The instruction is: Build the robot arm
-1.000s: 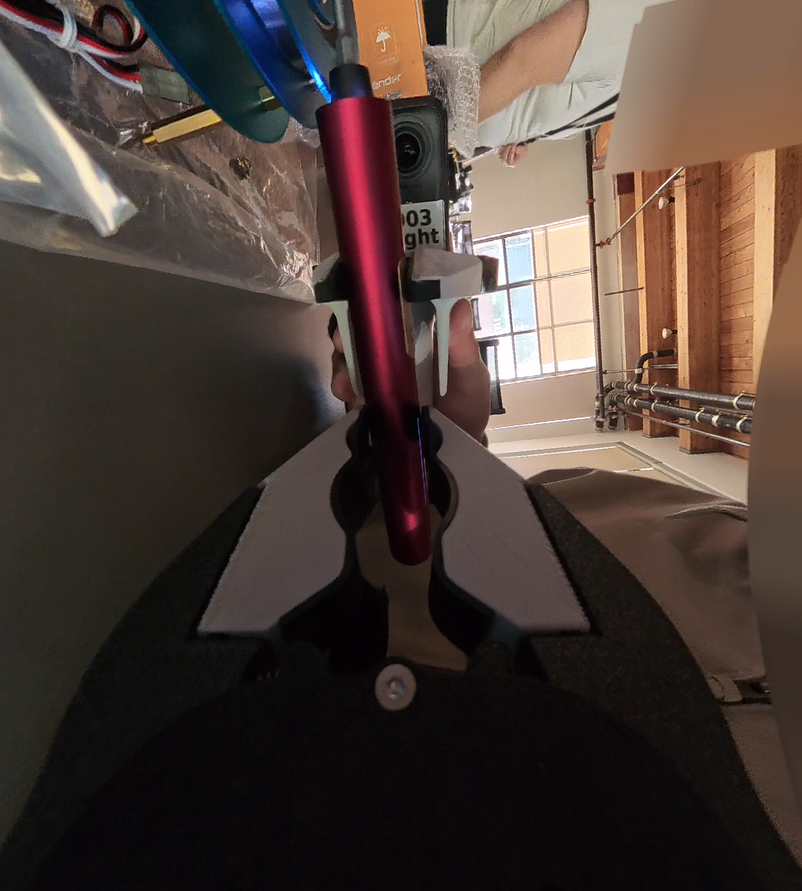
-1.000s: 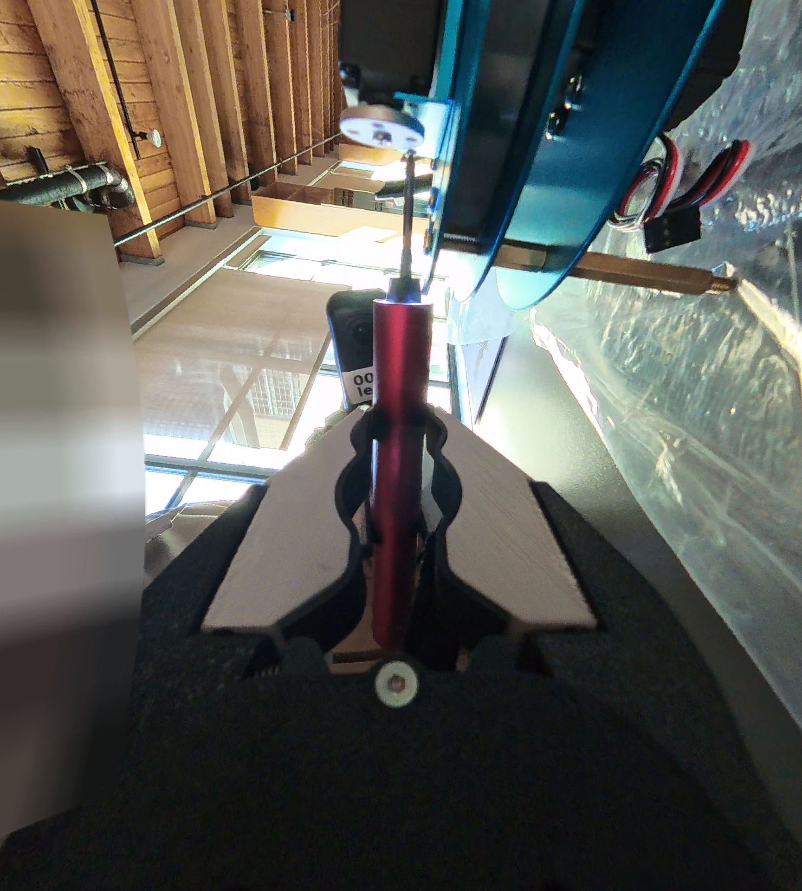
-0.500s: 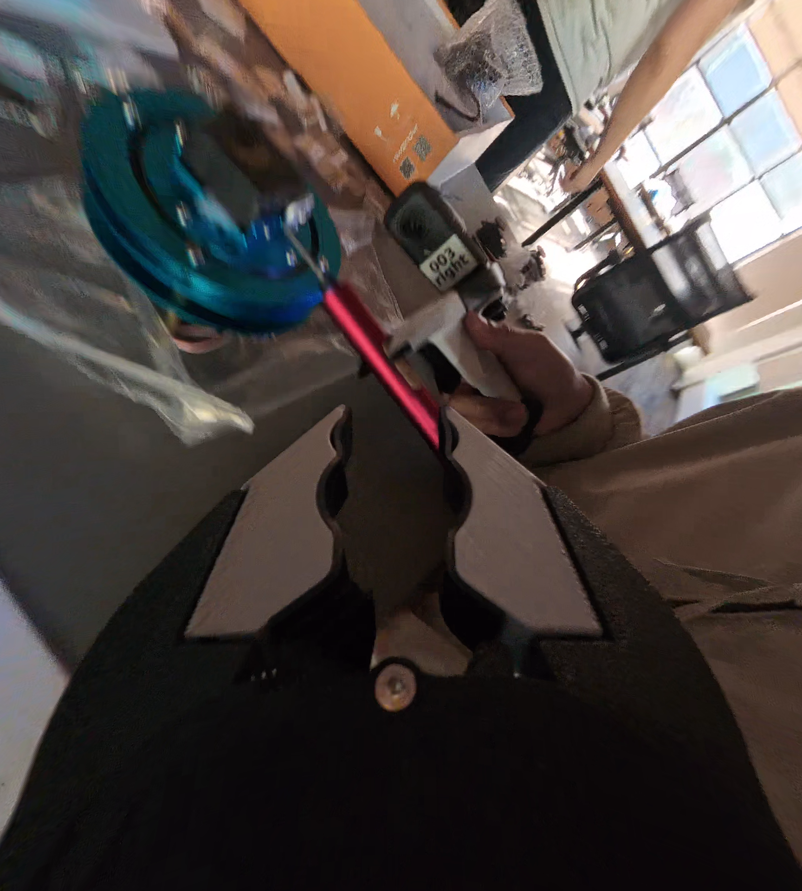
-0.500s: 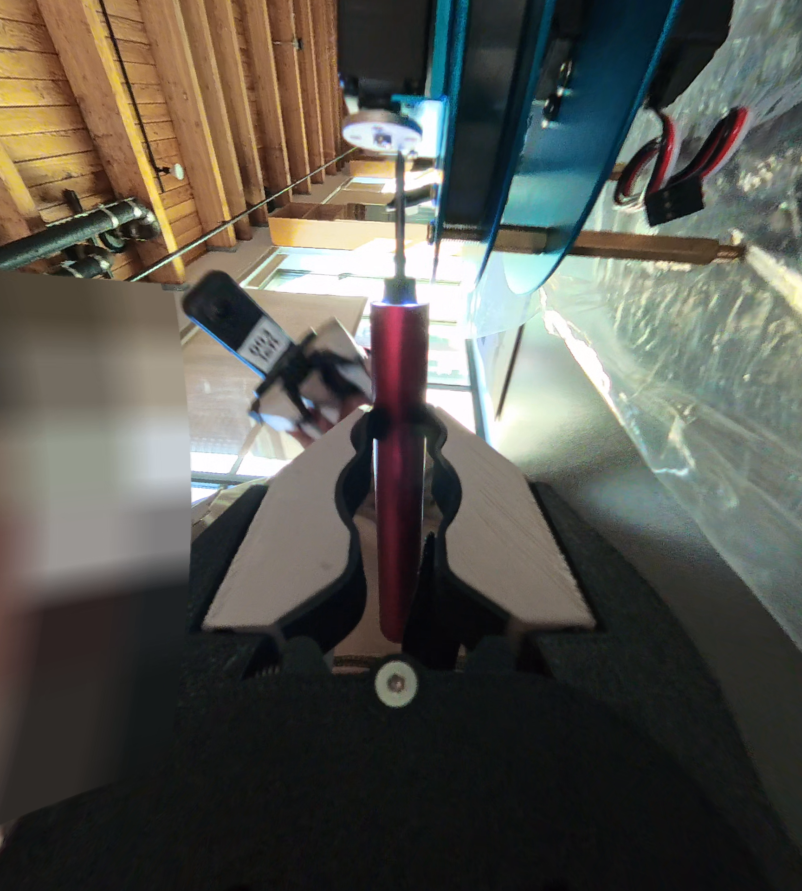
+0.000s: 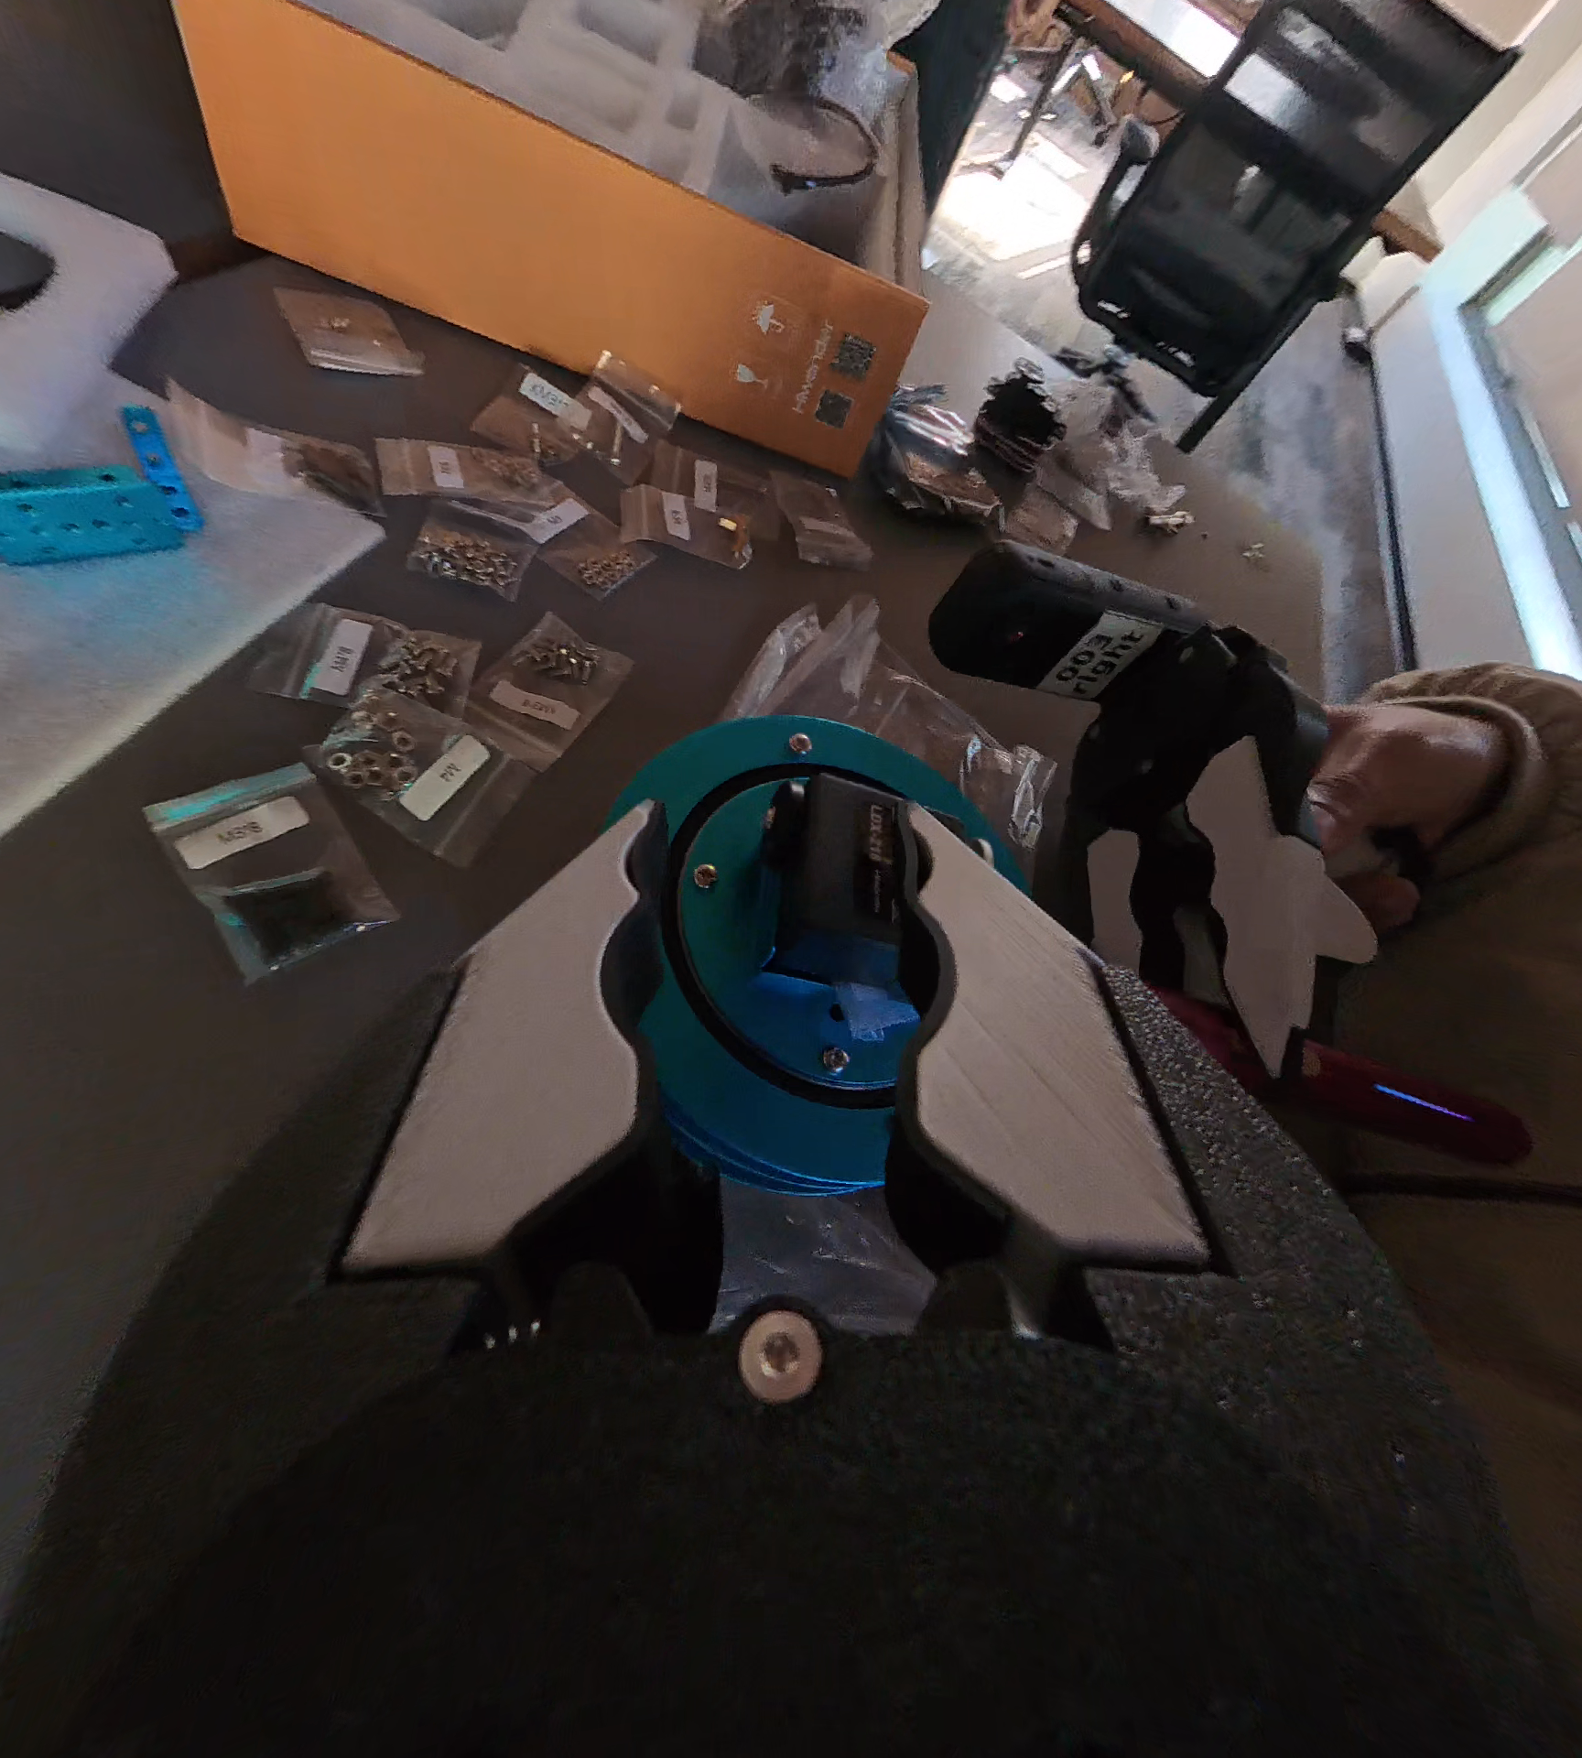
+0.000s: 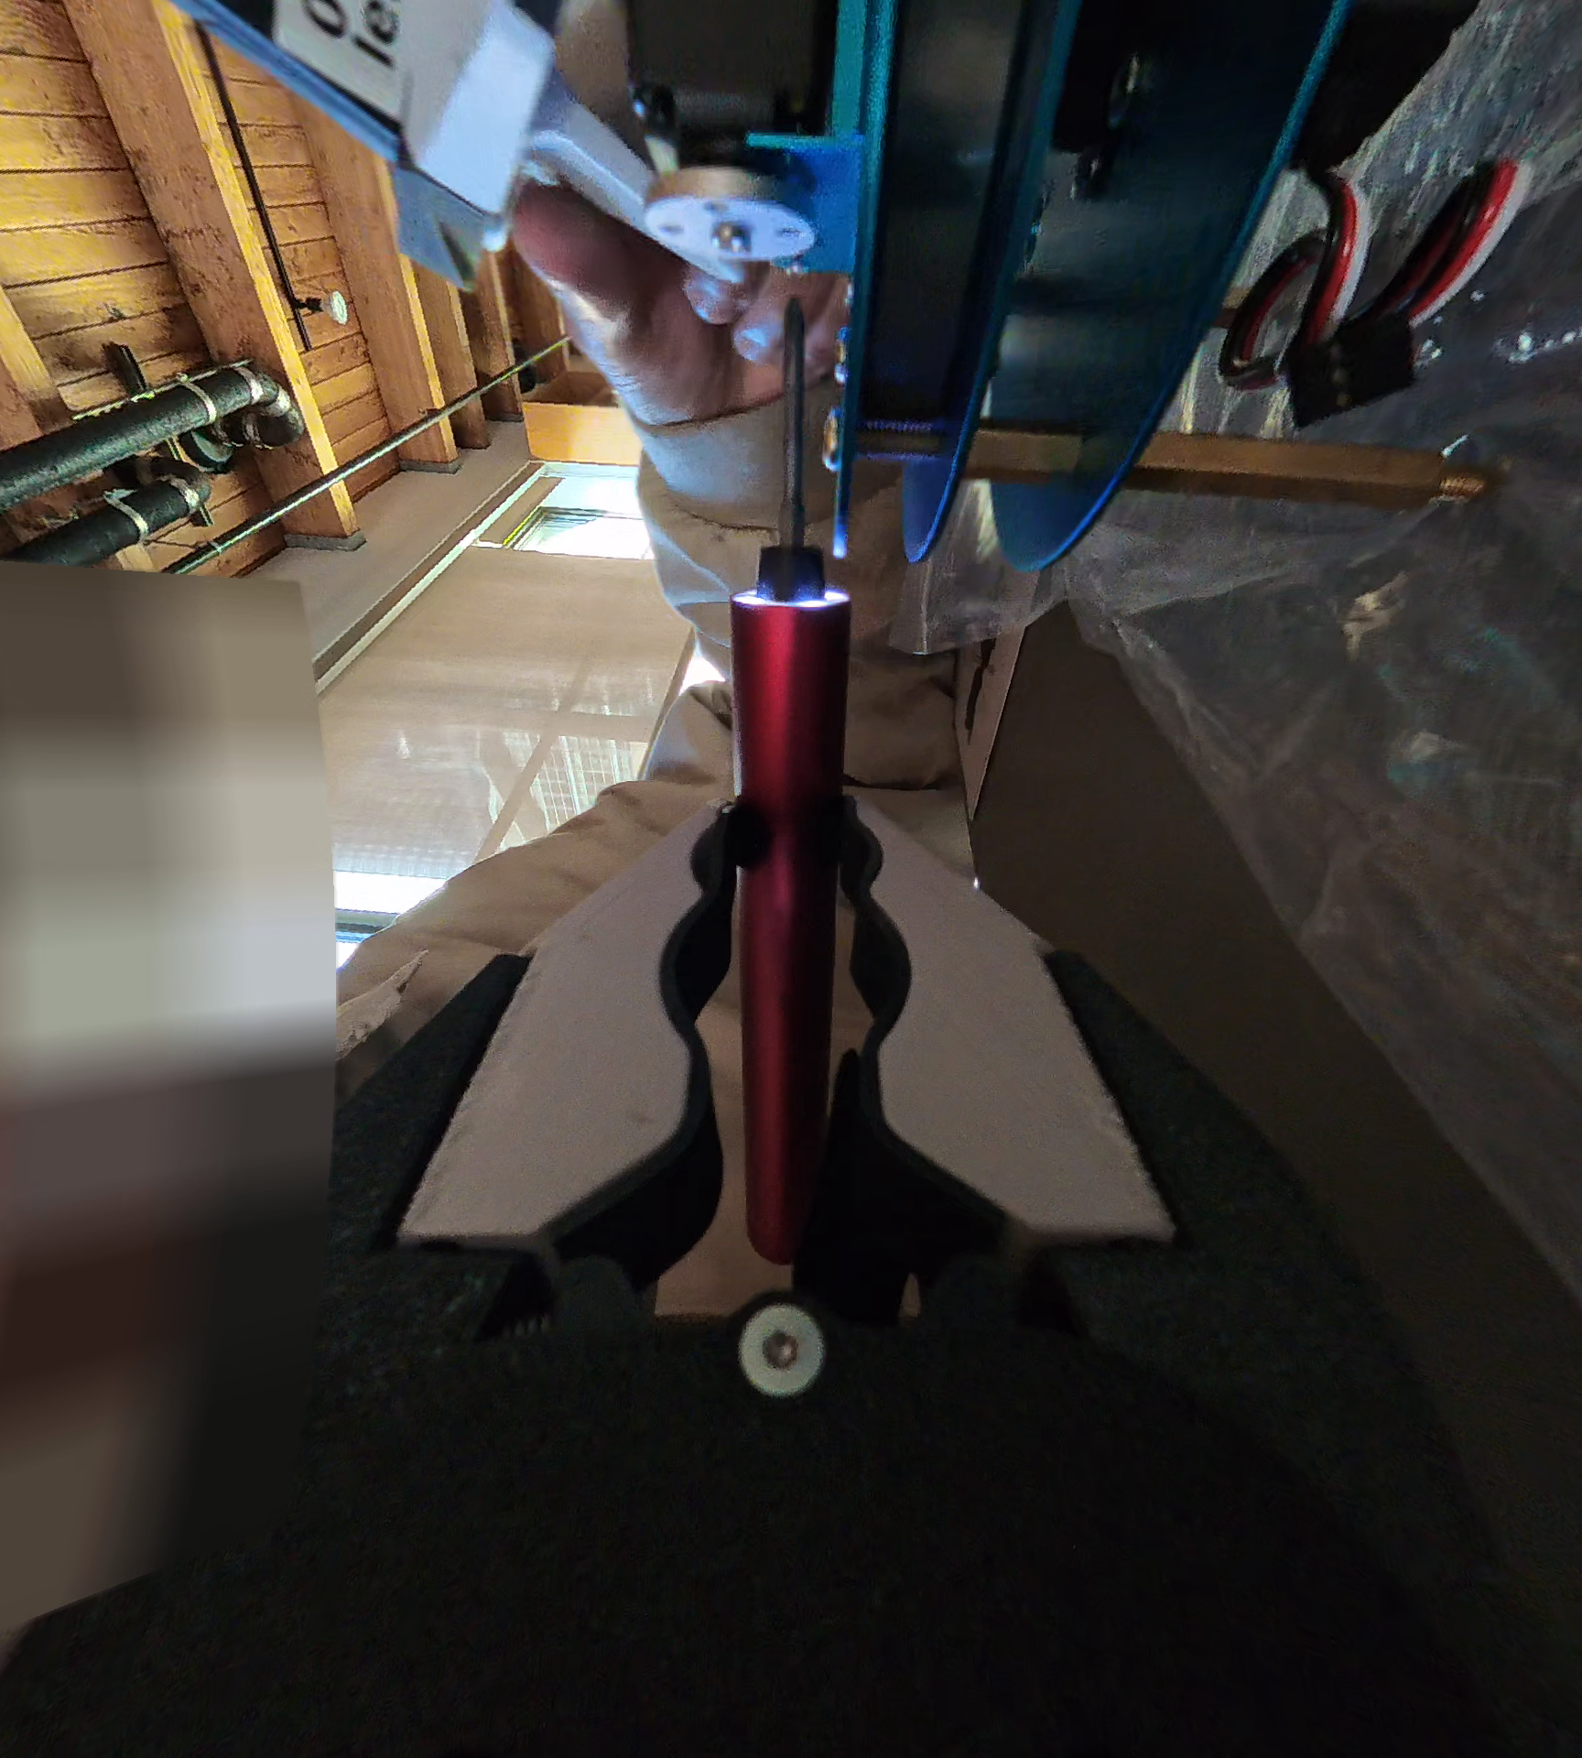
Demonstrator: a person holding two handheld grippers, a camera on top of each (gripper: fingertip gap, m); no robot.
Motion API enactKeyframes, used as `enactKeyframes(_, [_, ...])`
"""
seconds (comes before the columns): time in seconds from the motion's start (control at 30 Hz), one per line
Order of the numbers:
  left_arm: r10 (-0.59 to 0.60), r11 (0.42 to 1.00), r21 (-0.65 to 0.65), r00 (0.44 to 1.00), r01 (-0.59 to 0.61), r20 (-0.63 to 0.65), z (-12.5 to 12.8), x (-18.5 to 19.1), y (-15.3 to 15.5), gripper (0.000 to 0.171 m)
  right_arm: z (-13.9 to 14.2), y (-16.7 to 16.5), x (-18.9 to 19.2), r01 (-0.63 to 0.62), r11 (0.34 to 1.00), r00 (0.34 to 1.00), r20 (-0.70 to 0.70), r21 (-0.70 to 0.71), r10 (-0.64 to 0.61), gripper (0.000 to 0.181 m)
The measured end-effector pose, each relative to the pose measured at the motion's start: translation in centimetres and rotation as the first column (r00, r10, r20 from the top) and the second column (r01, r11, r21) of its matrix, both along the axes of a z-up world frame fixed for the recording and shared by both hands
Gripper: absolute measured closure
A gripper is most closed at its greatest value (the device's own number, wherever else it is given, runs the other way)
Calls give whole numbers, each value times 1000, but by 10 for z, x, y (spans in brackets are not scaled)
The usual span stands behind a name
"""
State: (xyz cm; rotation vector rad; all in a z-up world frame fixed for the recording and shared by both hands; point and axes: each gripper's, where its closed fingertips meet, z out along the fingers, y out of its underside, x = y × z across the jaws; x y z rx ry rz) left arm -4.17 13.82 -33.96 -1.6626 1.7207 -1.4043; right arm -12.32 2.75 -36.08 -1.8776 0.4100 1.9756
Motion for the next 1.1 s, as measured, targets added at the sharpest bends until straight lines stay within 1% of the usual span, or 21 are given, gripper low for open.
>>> enactKeyframes(0.13, [-11,1000,-16,999,11,49,-4,-3,-4,128,1,2,1,-7,1000,1000,4,4,7,164])
enactKeyframes(0.4, [-27,999,-41,996,31,89,-4,-3,-5,128,1,3,-2,-22,1000,1000,-3,-2,22,163])
enactKeyframes(1.1, [-23,998,-54,994,29,109,-5,-3,-4,126,0,1,-2,-32,999,999,1,-14,32,163])
